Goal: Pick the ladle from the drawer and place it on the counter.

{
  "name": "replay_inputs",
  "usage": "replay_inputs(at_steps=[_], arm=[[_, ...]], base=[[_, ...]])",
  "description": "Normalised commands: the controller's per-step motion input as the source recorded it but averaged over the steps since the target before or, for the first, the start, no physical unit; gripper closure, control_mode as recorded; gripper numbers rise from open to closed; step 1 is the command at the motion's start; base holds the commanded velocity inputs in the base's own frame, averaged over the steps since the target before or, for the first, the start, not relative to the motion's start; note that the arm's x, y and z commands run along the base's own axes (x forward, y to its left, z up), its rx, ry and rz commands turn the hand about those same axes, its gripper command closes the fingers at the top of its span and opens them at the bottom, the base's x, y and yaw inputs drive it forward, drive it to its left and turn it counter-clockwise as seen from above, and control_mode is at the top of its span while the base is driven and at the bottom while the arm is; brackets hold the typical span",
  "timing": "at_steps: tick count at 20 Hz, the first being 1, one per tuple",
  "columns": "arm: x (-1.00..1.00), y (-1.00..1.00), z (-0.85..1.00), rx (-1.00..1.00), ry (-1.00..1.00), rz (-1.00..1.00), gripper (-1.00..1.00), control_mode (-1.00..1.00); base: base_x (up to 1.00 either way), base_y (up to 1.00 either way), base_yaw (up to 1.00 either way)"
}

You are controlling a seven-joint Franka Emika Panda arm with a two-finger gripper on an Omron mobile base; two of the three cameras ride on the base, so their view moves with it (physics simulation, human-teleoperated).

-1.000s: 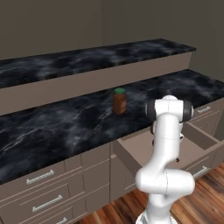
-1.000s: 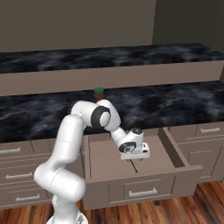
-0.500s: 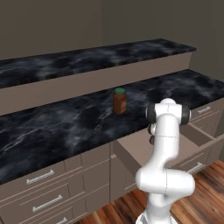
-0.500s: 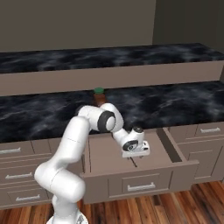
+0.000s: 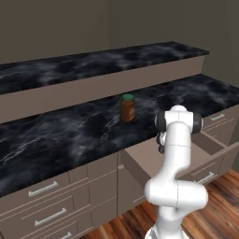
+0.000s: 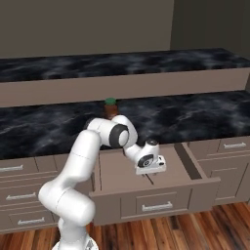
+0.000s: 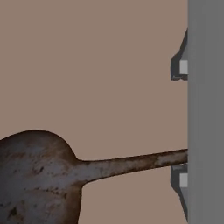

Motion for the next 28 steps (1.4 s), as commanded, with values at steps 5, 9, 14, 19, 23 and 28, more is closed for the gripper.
replay_inputs(at_steps=[5,9,14,19,23,28], arm=[[-0.98,0.00,-0.99,-0.01,-0.06,0.00,1.00,-1.00],[-0.82,0.00,-1.00,0.00,-0.15,0.01,1.00,-1.00],[-0.65,0.00,-0.48,0.00,-0.09,0.02,1.00,-1.00],[-0.43,0.00,0.02,-0.05,-0.03,0.04,1.00,-1.00],[-0.01,-0.01,0.38,-0.09,0.00,0.09,1.00,-1.00],[0.01,0.00,0.91,-0.07,0.09,0.17,1.00,-1.00]], base=[[0.00,0.00,0.00],[0.00,0.00,0.00],[0.00,0.00,0.00],[0.00,0.00,0.00],[0.00,0.00,0.00],[0.00,0.00,0.00]])
